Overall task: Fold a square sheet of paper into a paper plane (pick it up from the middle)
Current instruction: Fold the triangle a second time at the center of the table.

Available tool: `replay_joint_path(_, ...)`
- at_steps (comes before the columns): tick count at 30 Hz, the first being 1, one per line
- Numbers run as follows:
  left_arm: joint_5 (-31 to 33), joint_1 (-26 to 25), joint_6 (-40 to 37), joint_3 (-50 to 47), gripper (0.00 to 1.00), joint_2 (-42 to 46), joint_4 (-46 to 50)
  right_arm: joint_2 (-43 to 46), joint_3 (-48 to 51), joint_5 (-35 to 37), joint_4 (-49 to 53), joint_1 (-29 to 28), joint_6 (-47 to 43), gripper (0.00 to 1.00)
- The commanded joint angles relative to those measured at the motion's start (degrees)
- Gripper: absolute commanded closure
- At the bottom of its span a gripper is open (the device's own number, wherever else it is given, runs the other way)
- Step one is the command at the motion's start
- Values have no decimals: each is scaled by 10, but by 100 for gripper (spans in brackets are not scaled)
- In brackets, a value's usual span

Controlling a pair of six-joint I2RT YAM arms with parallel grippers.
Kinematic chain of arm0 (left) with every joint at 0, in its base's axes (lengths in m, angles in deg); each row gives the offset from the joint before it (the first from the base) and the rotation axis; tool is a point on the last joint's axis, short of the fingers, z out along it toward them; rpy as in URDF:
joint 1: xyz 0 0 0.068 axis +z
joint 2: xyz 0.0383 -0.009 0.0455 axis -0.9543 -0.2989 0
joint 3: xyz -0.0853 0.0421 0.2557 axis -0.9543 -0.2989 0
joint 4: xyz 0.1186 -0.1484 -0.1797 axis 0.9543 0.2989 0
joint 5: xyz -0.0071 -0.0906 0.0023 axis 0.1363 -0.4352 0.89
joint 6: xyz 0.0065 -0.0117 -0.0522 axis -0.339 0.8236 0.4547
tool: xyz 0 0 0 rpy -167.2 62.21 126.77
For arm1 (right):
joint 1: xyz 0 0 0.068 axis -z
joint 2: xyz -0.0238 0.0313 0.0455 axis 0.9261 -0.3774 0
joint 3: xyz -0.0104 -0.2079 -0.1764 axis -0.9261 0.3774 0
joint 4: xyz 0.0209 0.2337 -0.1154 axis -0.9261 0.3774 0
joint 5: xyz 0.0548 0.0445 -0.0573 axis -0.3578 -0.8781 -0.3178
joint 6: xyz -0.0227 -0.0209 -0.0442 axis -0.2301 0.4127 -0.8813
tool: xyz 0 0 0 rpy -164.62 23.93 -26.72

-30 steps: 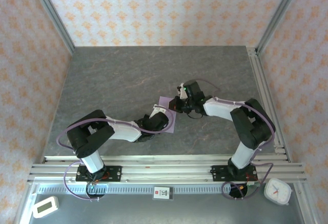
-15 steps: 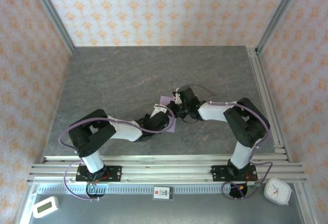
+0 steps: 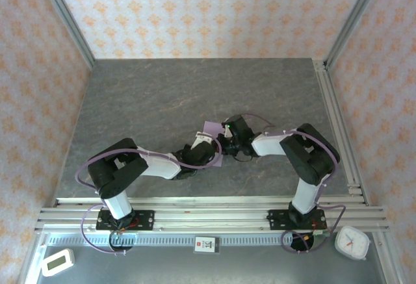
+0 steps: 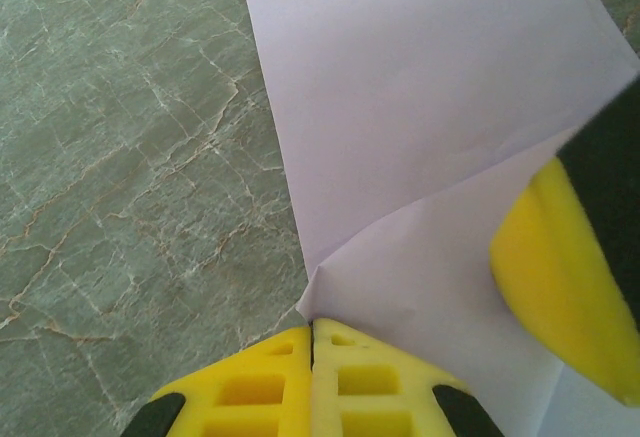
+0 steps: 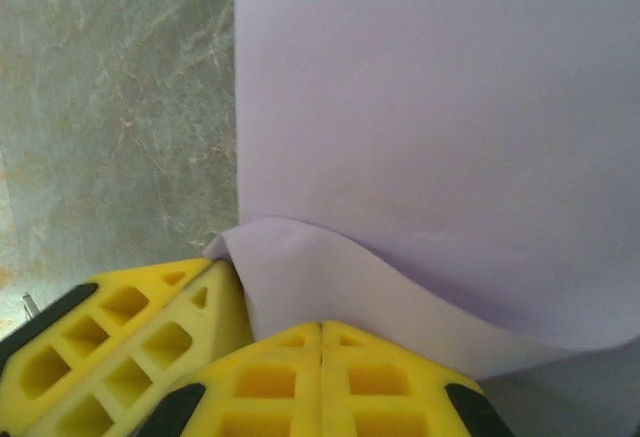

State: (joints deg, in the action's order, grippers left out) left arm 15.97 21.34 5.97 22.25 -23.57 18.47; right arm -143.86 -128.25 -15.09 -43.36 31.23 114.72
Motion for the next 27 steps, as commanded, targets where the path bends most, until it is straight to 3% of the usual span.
replay_joint_path(1,-37,3,-8,-4,100,-29,30,33,-34,23,19,3,-12,100)
replay_joint_path(7,-39,4,-8,-5,100,-31,28,30,-43,31,26,10,-18,100)
replay_joint_path(18,-48,4,-14,-4,100,-33,23,11,43,37,-40,22,5,100)
replay_joint_path(27,-54,4,-11,-7,100,-35,20,55,4,37,0,29,-11,100)
